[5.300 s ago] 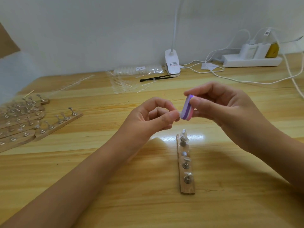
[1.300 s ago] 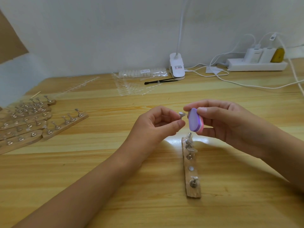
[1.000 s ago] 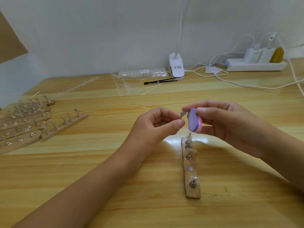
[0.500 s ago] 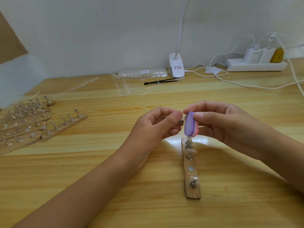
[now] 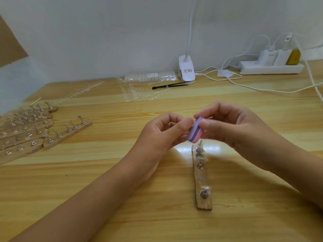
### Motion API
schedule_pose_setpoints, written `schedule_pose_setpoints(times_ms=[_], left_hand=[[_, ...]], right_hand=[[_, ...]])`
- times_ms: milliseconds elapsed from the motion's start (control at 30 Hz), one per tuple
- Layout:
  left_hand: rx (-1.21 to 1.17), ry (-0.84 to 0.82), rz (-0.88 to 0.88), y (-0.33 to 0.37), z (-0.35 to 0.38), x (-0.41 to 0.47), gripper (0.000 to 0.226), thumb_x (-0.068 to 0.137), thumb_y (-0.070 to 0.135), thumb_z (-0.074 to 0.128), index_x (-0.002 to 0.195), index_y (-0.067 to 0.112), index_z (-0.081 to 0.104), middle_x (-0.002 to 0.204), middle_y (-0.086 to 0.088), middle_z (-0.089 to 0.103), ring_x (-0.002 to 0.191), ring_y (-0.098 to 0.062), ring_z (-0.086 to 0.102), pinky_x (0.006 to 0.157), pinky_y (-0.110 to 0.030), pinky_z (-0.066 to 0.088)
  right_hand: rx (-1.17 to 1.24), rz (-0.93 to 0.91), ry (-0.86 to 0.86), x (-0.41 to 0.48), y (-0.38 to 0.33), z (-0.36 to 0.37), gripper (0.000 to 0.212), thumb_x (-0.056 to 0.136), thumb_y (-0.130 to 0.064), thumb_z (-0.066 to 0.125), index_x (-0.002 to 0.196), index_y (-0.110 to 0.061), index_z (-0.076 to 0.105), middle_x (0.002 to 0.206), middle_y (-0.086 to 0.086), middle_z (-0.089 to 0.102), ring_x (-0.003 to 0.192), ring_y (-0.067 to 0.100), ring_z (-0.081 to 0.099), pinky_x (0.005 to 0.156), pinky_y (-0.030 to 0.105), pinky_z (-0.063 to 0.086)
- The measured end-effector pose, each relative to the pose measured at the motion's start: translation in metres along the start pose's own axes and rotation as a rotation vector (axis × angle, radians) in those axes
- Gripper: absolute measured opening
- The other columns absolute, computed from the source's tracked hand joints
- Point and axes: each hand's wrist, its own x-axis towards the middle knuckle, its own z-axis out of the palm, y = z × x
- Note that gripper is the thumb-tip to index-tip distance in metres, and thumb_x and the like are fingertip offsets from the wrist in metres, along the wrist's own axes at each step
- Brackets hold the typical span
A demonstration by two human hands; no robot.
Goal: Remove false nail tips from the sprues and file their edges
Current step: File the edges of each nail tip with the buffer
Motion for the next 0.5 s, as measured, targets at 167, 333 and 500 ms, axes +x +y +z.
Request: schedule_pose_setpoints(times_ms=[167,333,500], left_hand=[[-0.045,0.022,-0.006,0.000,-0.001,0.000,0.021,0.072,0.036,0.078,0.080,0.019,0.069,0.075,0.003,0.068,0.070,-0.005,0.065,0.072,-0.015,0.053],[-0.041,0.019,-0.004,0.002,0.001,0.000,0.026,0.070,0.036,0.075,0.083,0.015,0.065,0.074,0.005,0.068,0.070,-0.004,0.065,0.072,-0.015,0.053],[-0.126,0.037,-0.032,0.001,0.002,0.002,0.024,0.070,0.031,0.074,0.082,0.012,0.064,0.072,0.005,0.066,0.066,-0.003,0.062,0.068,-0.013,0.052]], right_hand=[[0.030,-0.071,0.142,0.001,-0.001,0.000,0.032,0.069,-0.026,0.075,0.095,-0.011,0.068,0.088,0.006,0.073,0.086,0.019,0.073,0.079,0.022,0.056],[0.037,-0.058,0.104,-0.001,0.003,0.007,0.030,0.068,-0.025,0.077,0.093,-0.011,0.068,0.089,0.008,0.074,0.087,0.020,0.073,0.080,0.024,0.056],[0.076,-0.075,0.128,0.000,0.009,0.011,0.025,0.067,-0.023,0.085,0.087,-0.017,0.071,0.087,0.007,0.073,0.087,0.019,0.072,0.080,0.024,0.056]])
